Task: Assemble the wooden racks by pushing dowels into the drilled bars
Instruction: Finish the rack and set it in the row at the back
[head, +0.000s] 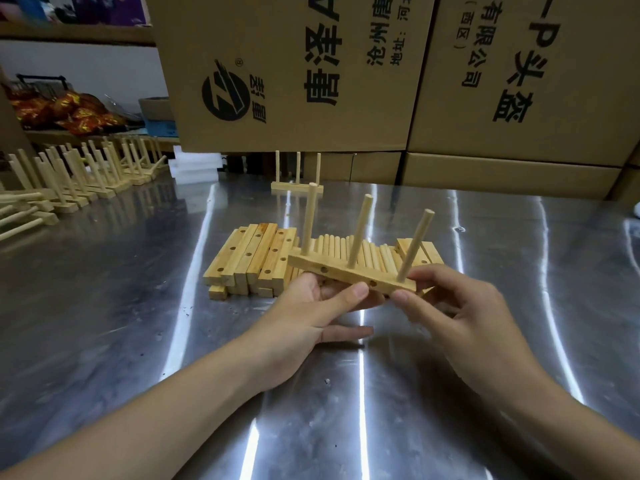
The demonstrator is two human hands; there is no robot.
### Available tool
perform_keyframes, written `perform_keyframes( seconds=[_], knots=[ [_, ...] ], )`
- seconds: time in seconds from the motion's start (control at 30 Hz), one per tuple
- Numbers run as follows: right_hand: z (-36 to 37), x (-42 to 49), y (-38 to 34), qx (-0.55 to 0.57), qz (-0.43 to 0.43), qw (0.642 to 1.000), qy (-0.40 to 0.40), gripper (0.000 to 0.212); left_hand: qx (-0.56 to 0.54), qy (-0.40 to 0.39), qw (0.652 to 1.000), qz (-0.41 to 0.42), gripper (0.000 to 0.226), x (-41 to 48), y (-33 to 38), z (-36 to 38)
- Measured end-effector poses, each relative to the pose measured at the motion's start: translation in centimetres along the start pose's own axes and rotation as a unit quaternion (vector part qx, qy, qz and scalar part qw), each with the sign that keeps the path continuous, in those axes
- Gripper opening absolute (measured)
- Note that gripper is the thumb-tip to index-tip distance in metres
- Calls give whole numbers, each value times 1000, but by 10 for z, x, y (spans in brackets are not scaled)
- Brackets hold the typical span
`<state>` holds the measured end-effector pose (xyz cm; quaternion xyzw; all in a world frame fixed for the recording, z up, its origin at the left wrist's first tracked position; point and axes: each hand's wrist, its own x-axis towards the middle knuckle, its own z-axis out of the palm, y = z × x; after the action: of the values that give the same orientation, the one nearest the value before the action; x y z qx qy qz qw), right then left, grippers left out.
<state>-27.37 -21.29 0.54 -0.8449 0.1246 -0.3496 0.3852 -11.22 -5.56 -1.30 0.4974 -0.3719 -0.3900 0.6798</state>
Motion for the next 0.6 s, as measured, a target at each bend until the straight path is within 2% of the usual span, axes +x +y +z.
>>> perform_keyframes(
  seconds=[0.1, 0.23, 0.37, 0.5, 0.6],
  knots=[
    [-14, 10, -3, 50, 21, 998, 36, 29, 29, -6, 1000, -8, 43, -2, -3, 2],
    [-39, 57, 4, 60, 39, 995, 71, 29, 87, -5, 996, 7, 19, 0, -6, 3],
    [-40, 128, 43, -31, 48, 995, 80, 17, 127, -10, 991, 44, 10, -1, -8, 3],
    [-29, 187, 96, -122, 106, 984, 70, 34, 173, -31, 983, 57, 9, -4, -7, 4],
    [-12, 218, 135, -171, 156, 972, 35, 30, 183, -34, 981, 46, 12, -4, -5, 3]
  ],
)
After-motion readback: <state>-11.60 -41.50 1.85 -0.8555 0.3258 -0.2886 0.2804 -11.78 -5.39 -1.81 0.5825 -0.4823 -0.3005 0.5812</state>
